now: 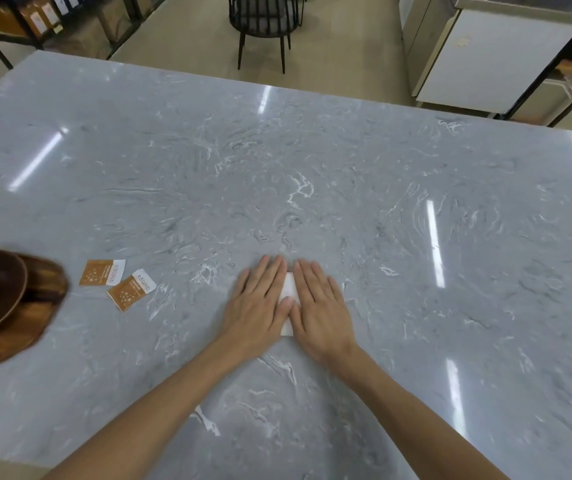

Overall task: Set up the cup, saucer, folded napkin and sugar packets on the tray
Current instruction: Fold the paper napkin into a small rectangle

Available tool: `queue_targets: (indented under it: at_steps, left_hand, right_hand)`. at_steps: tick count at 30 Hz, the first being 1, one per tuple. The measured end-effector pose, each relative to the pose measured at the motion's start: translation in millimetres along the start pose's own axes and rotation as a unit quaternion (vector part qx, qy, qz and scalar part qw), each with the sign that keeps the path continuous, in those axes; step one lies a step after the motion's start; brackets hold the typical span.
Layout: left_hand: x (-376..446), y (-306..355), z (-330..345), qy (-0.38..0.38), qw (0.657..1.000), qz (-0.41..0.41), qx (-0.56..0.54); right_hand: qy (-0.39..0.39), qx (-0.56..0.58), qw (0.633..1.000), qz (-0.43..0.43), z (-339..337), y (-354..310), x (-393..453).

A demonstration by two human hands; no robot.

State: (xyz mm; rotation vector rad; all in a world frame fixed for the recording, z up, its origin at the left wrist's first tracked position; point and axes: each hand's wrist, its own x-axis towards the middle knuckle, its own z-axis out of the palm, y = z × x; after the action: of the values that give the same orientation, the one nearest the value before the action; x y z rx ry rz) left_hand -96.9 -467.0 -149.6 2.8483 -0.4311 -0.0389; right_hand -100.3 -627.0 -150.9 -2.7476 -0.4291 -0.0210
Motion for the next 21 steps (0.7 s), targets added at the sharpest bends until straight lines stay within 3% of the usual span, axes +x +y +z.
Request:
queue_targets:
  at_steps: [9, 12, 14, 17, 21]
  left_hand:
    - [3, -5, 7, -0.027, 1.000, -0.014, -0.003]
    - [4, -5, 1, -0.055, 0.998, -0.011, -0.006]
    - [-2, -9, -5, -0.063, 0.998, 0.025, -0.012]
    - [-27, -23, -12, -0.028, 0.990, 0.140, -0.015]
    - [-48, -37, -21, 0.007, 0.976, 0.217, 0.032]
  right_hand:
    - [0.005, -0.023, 0.999, 0.023, 12, 3, 3]
    - [-0.025, -0.001, 1.000, 0.018, 9, 3, 4]
    - [-0.031, 0.055, 0.998, -0.010, 0, 8, 0]
    - [0.015, 0.127, 0.986, -0.106, -18, 23, -19]
    - [0.030, 0.056, 0.979, -0.195, -30, 40, -41]
